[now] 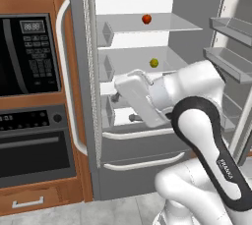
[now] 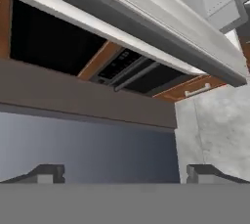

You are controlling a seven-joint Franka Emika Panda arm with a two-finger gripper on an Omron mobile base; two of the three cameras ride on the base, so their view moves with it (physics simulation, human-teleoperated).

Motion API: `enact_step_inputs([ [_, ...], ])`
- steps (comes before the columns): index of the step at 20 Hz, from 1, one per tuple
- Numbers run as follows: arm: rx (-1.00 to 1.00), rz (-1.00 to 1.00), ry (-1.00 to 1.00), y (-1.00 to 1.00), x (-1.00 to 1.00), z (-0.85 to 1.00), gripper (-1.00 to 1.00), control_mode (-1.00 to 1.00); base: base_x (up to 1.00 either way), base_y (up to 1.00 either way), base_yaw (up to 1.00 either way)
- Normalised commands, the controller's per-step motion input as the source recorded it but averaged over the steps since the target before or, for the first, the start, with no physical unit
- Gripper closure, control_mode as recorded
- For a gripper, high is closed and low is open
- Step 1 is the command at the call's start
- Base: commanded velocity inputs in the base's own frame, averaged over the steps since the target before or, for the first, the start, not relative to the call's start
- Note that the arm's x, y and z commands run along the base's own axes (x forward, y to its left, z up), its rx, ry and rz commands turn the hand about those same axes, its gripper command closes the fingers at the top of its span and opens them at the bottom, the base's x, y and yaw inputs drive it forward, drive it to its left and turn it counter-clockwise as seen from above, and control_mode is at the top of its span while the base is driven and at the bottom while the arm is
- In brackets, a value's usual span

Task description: Retrieve the apple and pear from the fridge and place them into the bowl on the dining table.

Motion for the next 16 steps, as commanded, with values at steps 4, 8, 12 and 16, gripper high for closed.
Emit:
enact_step_inputs([
  [4,-0.64,0.00,-0.38,-1.00,-0.54,-0.14,-1.00,-1.00,0.00,0.00,0.00],
  [8,-0.59,0.00,-0.48,-1.00,-0.29,-0.26,-1.00,-1.00,0.00,0.00,0.00],
  [12,-0.36,0.00,-0.41,-1.00,-0.06,-0.02,-1.00,-1.00,0.00,0.00,0.00],
  [16,-0.09,-0.02,-0.12,-1.00,-0.09,0.10,-1.00,-1.00,0.00,0.00,0.00],
])
